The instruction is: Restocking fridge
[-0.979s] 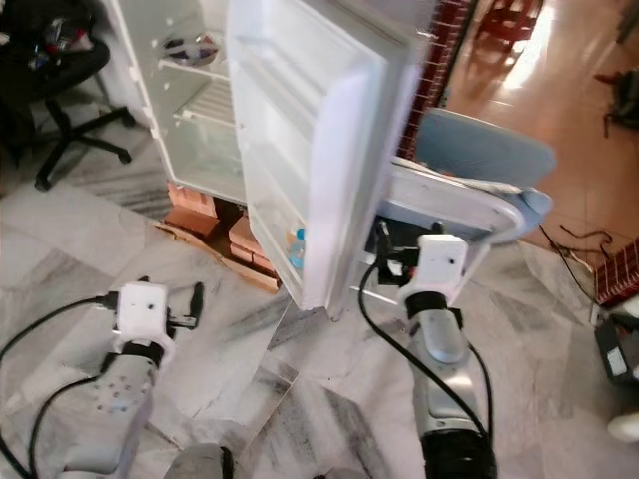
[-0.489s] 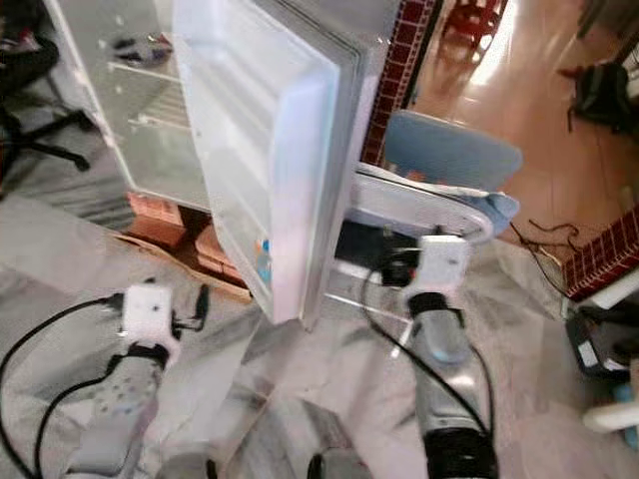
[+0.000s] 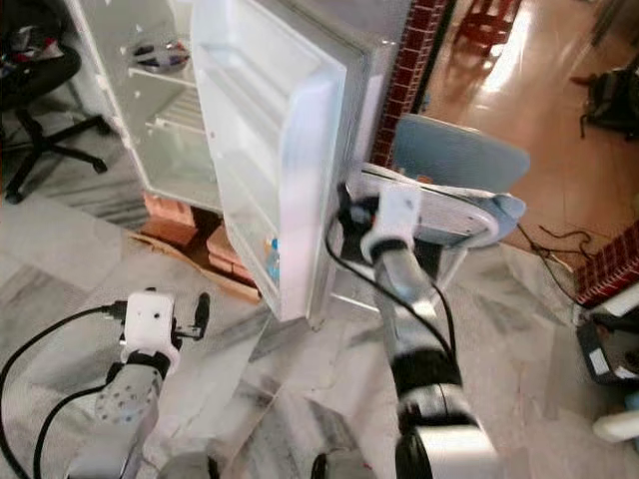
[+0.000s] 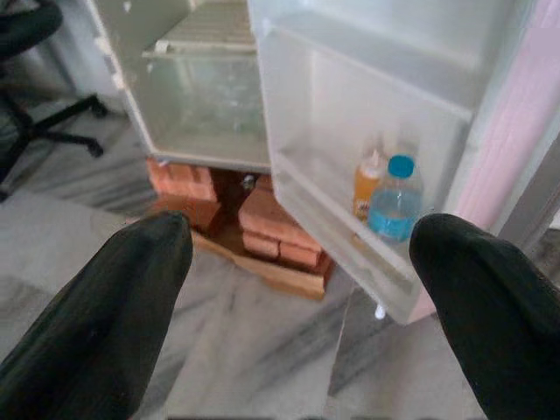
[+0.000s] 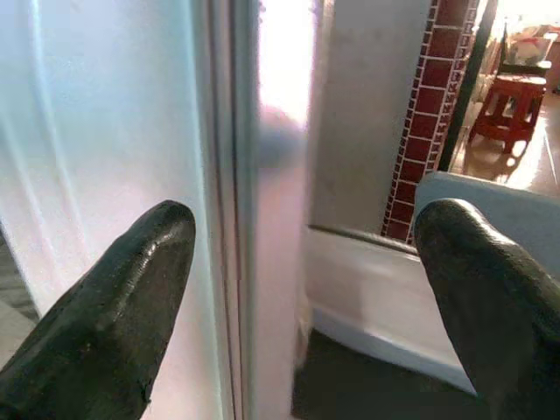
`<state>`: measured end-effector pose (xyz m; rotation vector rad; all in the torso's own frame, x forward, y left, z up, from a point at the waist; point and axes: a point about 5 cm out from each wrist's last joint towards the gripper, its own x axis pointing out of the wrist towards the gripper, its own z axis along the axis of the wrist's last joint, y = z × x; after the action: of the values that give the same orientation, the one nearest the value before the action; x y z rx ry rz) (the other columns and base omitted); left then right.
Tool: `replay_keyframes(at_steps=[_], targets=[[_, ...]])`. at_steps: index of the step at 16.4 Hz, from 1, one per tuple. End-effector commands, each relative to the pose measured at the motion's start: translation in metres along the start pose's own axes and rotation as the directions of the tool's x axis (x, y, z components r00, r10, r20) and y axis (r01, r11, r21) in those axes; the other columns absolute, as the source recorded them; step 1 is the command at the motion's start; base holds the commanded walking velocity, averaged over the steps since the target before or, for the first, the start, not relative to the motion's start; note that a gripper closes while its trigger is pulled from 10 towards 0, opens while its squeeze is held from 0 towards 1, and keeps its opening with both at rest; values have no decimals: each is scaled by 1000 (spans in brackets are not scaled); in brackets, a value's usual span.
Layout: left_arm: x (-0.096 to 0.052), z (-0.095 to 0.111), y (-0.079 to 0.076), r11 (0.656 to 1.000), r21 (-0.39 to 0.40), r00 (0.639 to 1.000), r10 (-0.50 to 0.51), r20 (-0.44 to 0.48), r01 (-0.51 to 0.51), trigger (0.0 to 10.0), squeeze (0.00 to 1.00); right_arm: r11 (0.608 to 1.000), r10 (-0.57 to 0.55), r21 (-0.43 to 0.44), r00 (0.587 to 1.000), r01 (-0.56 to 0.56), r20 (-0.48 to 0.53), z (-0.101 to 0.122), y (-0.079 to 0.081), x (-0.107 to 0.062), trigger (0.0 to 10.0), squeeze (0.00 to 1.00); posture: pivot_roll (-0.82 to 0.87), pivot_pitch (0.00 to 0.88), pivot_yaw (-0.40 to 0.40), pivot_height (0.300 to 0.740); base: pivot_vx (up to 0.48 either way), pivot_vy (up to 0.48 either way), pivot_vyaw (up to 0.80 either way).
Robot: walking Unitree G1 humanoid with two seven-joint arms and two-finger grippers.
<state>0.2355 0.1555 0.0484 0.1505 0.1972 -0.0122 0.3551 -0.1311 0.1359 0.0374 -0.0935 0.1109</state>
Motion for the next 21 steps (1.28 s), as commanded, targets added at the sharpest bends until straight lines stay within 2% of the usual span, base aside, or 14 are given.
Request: replay_keyframes(at_steps=[1,4,5,7,9,11,12,13,14,15,16,17,19,21], targets=[[-6,-3,4,1000,11,1000,14,-16,-14,10000,0,999,-42,-23,998,41,-51,-5,2,7,10000,0,186,116,-87,740,0,0,0],[-8,-6,5,999,11,999,32,-29,-32,10000,0,996,-67,50,994,71,-83,-2,10,19,10000,0,201,116,-98,740,0,0,0],[-6,-4,5,999,4,999,39,-23,-39,10000,0,988,-26,148,997,35,-67,4,21,25,10000,0,200,113,-98,740,0,0,0],[-5,-3,4,999,8,999,32,-23,-32,10000,0,975,43,222,997,-29,-59,11,37,32,10000,0,196,109,-96,740,0,0,0],[-3,-1,3,1000,8,1000,25,-18,-25,10000,0,835,284,463,954,-297,101,35,77,33,10000,0,197,103,-99,740,0,0,0],[-3,-1,1,1000,4,1000,25,-18,-25,10000,0,605,523,522,794,-602,310,56,109,13,10000,0,196,99,-105,740,0,0,0],[-4,-2,0,1000,1,1000,24,-19,-24,10000,0,456,643,518,670,-724,370,57,115,-7,10000,0,195,99,-108,740,0,0,0],[-4,-3,-1,1000,-1,999,23,-22,-23,10000,0,487,683,474,658,-733,317,42,110,-15,10000,0,194,98,-110,740,0,0,0],[-4,-4,-2,1000,-11,999,23,-24,-23,10000,0,637,659,391,733,-664,171,9,88,-20,10000,0,194,98,-110,740,0,0,0],[-4,-4,-2,1000,-16,999,24,-28,-24,10000,0,662,640,408,757,-629,129,-4,70,-29,10000,0,180,95,-110,740,0,0,0],[-4,-4,-3,1000,-16,999,23,-29,-24,10000,0,670,636,405,762,-623,121,-6,65,-32,10000,0,178,95,-109,740,0,0,0],[-3,-4,-3,999,-32,999,24,-31,-25,10000,0,698,629,388,774,-602,69,-17,49,-48,10000,0,166,91,-104,740,0,0,0],[0,-3,-5,999,-46,999,23,-34,-24,10000,0,797,534,344,845,-496,-18,-32,31,-65,10000,0,154,90,-106,740,0,0,0],[6,-1,-6,999,-47,999,23,-36,-25,10000,0,921,268,311,961,-235,-65,-43,9,-71,10000,0,150,83,-111,740,0,0,0]])
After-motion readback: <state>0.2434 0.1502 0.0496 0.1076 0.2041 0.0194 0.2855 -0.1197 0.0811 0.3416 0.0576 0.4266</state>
